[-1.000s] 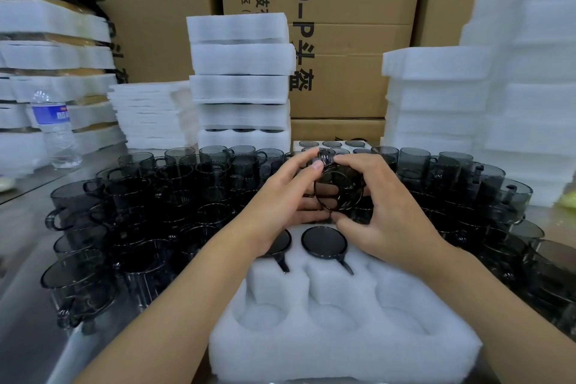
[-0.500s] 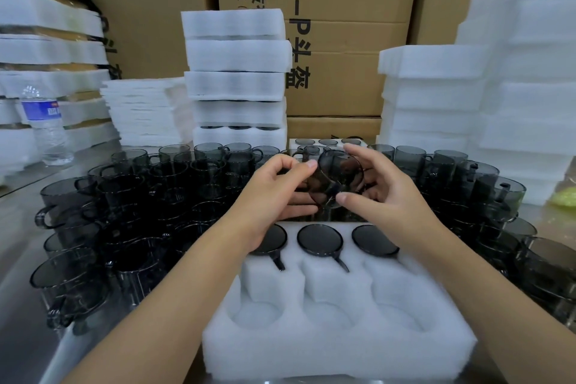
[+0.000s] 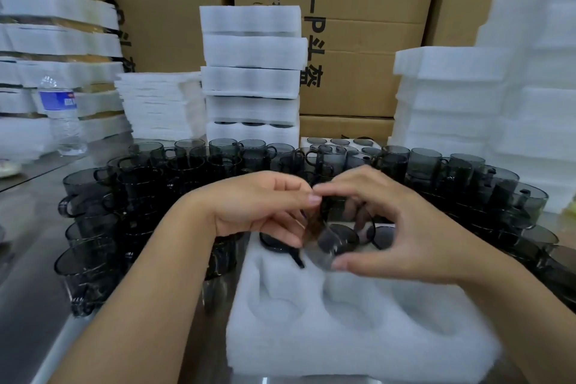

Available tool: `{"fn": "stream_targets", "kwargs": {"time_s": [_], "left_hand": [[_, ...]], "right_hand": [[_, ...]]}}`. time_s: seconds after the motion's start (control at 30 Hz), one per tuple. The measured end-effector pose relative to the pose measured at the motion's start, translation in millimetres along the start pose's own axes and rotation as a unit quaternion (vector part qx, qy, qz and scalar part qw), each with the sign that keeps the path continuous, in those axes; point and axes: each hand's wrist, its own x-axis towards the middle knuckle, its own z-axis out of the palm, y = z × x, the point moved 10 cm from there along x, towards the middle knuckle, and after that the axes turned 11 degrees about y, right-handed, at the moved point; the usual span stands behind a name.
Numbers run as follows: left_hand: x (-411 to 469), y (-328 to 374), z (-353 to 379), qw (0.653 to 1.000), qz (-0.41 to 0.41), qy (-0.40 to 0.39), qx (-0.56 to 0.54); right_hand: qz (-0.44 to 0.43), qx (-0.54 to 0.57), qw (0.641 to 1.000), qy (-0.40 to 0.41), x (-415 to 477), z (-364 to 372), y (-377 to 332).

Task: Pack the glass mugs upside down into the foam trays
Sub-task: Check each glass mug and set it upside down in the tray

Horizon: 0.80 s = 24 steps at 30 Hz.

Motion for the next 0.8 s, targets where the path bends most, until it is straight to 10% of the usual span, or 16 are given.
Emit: {"fn": "stream_targets", "kwargs": {"time_s": [0.17,0.8], "left_hand": [[-4,0,-9,1.0,0.003,0.005,0.022],[-14,19,-104,0.869,0.102,0.472,0.111]], "right_hand": [[-0.007,-0.05,0.999,0.019,6,-5,-34],[-0.021,-0.057,0.989,-0.136,-8,77,-39]]}}
